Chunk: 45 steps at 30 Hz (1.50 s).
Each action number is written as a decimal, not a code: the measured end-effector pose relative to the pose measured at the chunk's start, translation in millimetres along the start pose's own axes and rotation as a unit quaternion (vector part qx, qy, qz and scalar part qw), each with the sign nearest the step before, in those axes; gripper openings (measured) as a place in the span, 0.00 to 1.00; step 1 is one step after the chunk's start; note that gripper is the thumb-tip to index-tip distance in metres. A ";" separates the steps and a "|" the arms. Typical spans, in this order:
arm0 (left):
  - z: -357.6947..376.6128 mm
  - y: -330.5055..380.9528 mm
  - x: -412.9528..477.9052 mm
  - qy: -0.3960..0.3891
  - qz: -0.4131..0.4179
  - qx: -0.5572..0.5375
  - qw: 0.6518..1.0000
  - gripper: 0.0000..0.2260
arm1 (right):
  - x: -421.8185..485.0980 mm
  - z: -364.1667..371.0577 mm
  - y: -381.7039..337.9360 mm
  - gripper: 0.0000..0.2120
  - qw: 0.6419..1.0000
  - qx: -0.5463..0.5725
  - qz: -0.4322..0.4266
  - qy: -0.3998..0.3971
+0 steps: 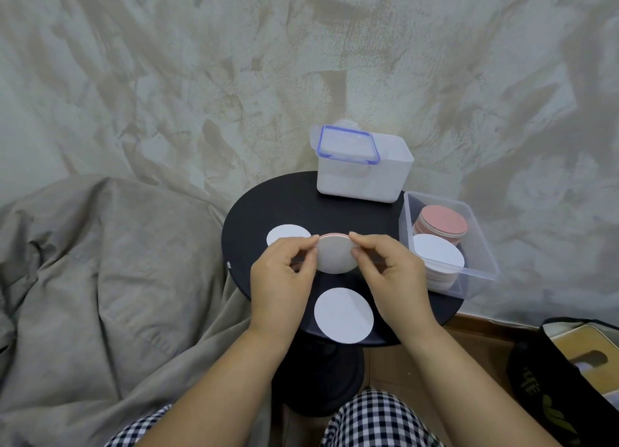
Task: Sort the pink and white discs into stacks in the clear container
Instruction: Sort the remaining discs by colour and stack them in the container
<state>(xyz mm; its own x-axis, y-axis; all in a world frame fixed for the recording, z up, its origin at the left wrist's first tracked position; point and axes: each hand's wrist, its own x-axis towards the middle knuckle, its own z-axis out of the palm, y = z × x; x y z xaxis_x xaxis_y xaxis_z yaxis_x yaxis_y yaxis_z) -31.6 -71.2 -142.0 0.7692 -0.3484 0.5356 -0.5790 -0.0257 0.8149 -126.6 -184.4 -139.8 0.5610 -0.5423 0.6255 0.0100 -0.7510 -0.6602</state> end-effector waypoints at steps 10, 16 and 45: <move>-6.7 24.1 1.4 -0.032 -0.049 -0.047 0.997 0.12 | 1.4 -16.9 -13.2 0.13 1.000 0.003 -0.021 0.001; 9.0 49.7 3.9 -0.092 -0.055 -0.089 0.990 0.10 | 16.7 -64.3 -16.5 0.14 0.981 0.122 0.143 -0.049; 91.2 48.3 -14.6 -0.238 -0.059 -0.061 0.968 0.23 | 67.1 -133.2 34.4 0.10 0.945 -0.052 0.265 -0.185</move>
<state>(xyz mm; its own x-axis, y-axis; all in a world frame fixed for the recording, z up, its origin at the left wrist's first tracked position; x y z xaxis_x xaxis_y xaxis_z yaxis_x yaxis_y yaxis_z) -95.4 -152.8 -130.7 0.5990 -0.7430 0.2985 -0.4372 0.0088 0.8993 -198.9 -296.8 -65.1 0.7155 -0.6984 0.0167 -0.4245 -0.4536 -0.7836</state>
